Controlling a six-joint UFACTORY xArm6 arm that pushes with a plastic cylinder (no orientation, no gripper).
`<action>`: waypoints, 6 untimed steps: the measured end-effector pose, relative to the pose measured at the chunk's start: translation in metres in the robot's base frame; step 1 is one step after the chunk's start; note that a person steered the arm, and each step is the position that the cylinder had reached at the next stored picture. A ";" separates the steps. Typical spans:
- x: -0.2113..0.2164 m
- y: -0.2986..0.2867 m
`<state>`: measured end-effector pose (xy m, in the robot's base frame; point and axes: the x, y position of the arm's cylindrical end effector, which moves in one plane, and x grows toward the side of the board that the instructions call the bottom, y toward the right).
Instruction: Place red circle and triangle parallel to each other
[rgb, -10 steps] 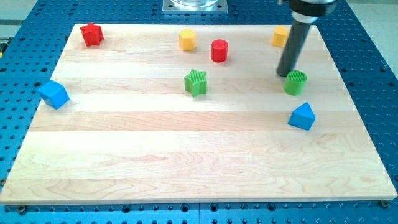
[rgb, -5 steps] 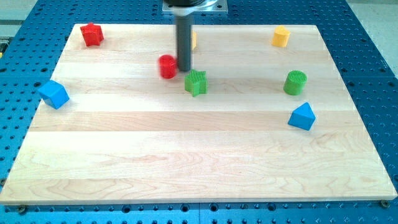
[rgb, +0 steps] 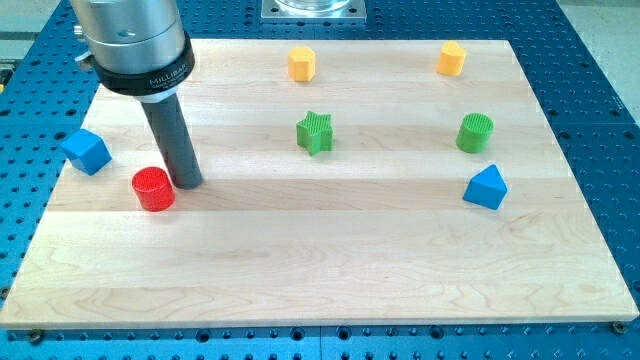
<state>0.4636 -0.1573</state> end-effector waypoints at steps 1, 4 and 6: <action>0.058 -0.027; 0.006 -0.024; 0.051 -0.056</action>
<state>0.5151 -0.2132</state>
